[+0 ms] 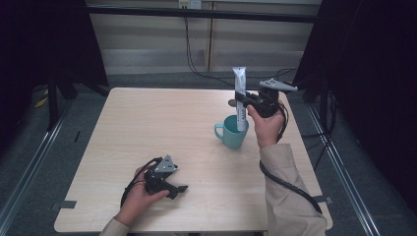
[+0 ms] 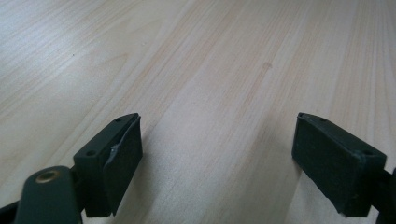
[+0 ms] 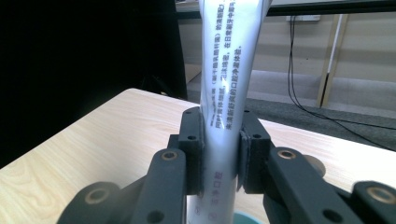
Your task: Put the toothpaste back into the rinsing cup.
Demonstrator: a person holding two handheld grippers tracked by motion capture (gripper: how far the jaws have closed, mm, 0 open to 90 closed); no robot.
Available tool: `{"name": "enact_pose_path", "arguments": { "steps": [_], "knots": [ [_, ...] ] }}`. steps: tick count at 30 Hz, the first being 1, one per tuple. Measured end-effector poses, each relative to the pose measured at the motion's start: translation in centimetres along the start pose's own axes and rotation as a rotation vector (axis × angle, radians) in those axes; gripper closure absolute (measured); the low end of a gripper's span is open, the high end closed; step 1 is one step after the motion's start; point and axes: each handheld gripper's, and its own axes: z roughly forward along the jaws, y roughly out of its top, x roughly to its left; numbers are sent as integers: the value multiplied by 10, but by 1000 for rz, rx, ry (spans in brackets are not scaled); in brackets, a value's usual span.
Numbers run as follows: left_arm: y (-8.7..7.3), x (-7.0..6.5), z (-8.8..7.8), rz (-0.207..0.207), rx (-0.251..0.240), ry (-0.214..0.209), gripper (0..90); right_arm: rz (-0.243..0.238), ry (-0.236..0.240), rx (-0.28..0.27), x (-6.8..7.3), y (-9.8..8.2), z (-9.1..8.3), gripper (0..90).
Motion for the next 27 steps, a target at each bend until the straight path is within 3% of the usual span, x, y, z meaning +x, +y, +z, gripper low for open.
{"name": "enact_pose_path", "arguments": {
  "steps": [14, 27],
  "knots": [
    [0, 0, 0, 1, 5, 0, 159, 58, -29, -20, -11, -4, 7, 747],
    [0, 0, 0, 1, 2, 1, 159, 46, -37, -9, -11, -12, 18, 745]
  ]
}}
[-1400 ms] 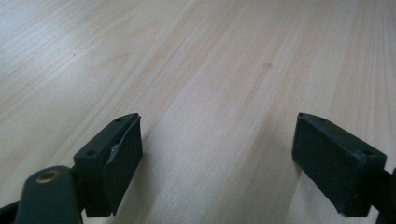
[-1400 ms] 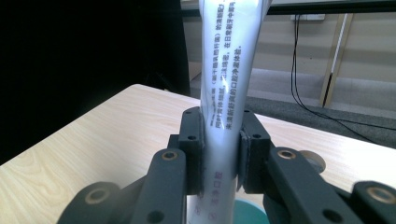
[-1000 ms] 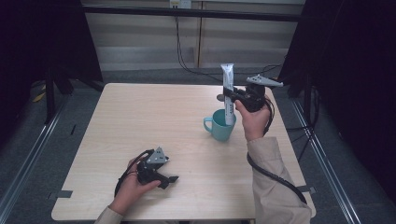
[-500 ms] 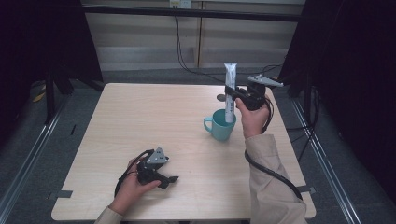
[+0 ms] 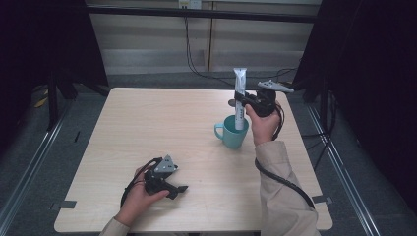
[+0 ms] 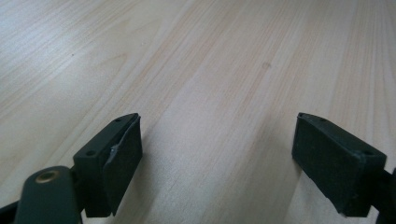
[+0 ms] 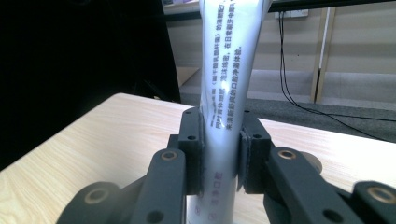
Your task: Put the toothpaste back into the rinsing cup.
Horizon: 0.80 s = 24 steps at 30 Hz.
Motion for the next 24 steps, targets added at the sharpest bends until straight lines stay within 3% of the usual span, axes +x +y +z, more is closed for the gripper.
{"name": "enact_pose_path", "arguments": {
  "steps": [24],
  "knots": [
    [0, 0, 0, 2, 3, -5, 159, -13, -8, 24, -3, -17, 11, 743]
  ]
}}
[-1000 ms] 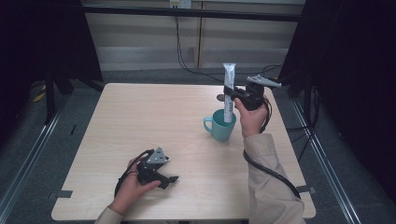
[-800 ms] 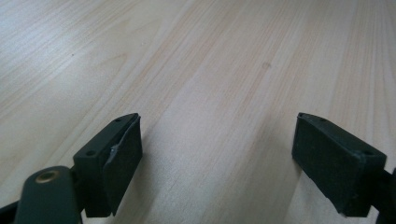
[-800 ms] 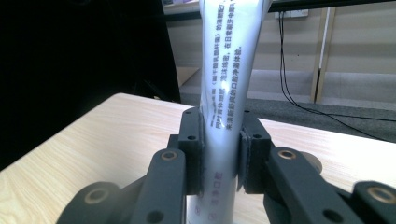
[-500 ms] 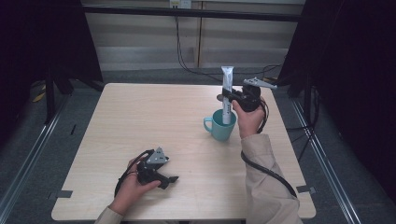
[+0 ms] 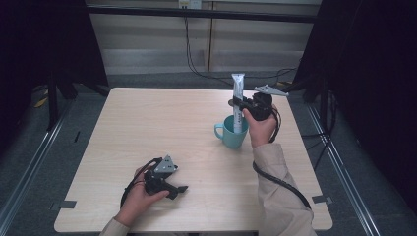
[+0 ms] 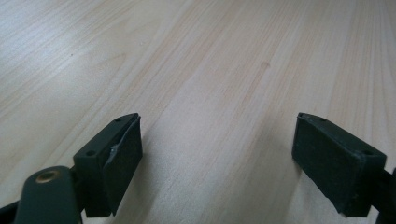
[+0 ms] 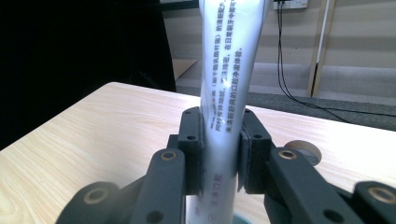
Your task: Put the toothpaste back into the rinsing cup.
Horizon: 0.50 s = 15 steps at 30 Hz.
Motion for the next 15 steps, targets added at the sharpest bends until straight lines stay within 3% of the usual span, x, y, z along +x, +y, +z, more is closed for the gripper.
{"name": "enact_pose_path", "arguments": {
  "steps": [15],
  "knots": [
    [0, 0, -1, 6, 7, 0, 159, -9, -1, 22, 1, -11, 2, 742]
  ]
}}
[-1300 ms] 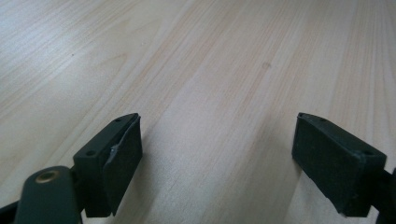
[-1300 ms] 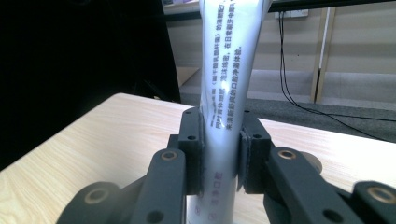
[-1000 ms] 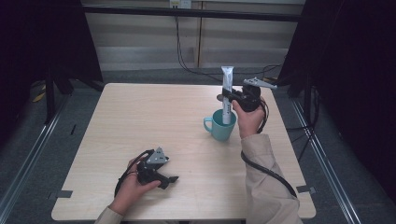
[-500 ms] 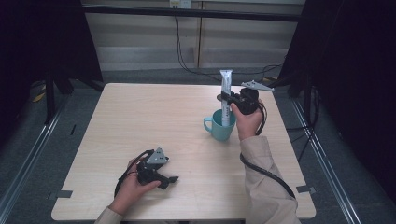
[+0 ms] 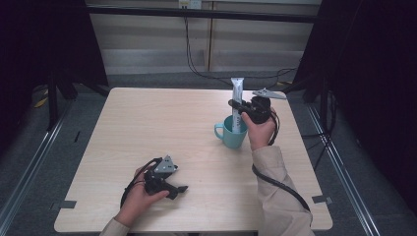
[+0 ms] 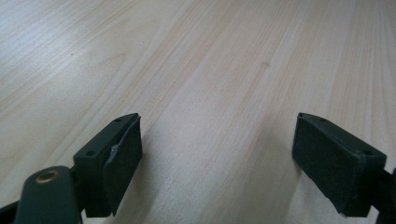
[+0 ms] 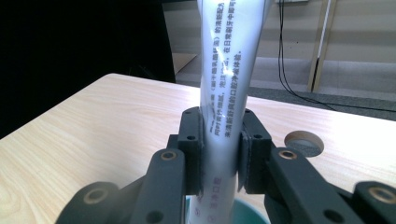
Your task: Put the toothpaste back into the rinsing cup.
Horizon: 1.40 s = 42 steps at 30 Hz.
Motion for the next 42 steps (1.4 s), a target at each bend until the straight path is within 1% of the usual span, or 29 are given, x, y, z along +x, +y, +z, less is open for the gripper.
{"name": "enact_pose_path", "arguments": {
  "steps": [3, 5, 10, 20, 21, 27, 33, 42],
  "knots": [
    [0, 0, 0, -1, 0, 0, 159, -9, 1, 11, 1, -2, 0, 741],
    [0, 0, 0, -2, 0, 0, 159, -11, 2, 9, 0, -4, -1, 741],
    [0, 0, 0, 0, 0, 0, 159, -12, -7, 14, -1, -5, -2, 740],
    [0, 0, 0, 0, 2, 2, 159, -17, -7, 30, -1, -11, -2, 738],
    [0, 0, 0, 0, 3, 2, 159, -17, -1, 35, -1, -12, -2, 739],
    [0, 0, 0, 0, 2, 2, 159, -35, -2, 46, -1, -14, -5, 741],
    [0, 0, 0, -2, 2, 3, 159, -23, 9, 57, -2, -17, -7, 741],
    [0, -1, 0, -3, 1, 3, 159, -35, 7, 76, 0, -19, -7, 741]
  ]
}}
